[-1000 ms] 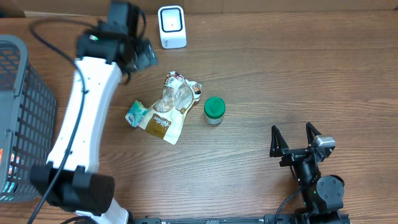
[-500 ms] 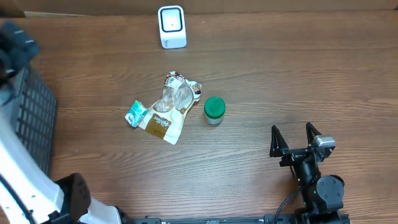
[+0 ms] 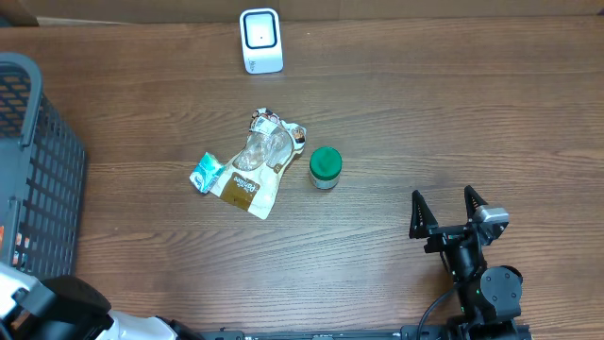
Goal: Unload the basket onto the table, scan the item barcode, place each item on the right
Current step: 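Reach into the basket and grasp the orange tissue pack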
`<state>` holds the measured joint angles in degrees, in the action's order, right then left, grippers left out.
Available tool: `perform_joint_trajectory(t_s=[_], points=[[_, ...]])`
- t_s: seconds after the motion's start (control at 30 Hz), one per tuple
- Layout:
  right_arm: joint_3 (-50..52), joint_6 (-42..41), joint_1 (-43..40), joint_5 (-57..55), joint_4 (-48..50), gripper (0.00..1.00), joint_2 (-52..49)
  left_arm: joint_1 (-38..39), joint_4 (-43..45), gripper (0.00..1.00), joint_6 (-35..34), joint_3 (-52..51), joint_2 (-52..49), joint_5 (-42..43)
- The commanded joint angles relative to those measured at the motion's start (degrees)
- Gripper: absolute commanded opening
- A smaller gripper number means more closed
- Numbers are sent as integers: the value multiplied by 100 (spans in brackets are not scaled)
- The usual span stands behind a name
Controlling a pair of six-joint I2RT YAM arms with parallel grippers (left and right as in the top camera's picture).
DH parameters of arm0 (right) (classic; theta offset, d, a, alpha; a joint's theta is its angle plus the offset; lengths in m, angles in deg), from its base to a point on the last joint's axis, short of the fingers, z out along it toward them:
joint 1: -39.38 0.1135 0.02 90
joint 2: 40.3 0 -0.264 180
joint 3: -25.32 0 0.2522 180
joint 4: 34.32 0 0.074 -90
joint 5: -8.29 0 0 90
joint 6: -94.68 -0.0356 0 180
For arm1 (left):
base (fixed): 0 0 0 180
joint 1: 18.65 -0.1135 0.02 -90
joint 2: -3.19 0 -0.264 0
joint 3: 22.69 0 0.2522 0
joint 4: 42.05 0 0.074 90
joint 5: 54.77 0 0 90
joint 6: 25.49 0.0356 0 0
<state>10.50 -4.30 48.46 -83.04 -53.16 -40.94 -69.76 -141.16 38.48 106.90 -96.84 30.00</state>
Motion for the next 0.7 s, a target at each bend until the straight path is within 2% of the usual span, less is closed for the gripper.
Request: perform_joint_trajectory(t_s=[0.0,0.07,0.13,0.3,0.4,0.67], points=[[59,31,-15,17,35,100,37,24,533,80,236,-1073,28,-614],[61,31,-15,15,35,100,37,24,1294,78,459,-1954,28,-750],[59,28,-15,15,35,100,37,11,1779,70,529,-2465,28,-925],[59,28,-15,15,35,100,37,9,2968,67,599,-3480,-37,-935],[59,28,-15,15,35,100,37,9,3552,66,780,-3764,-197,-935],[59,31,-15,17,35,100,37,13,4065,64,896,-3770,-894,-935]])
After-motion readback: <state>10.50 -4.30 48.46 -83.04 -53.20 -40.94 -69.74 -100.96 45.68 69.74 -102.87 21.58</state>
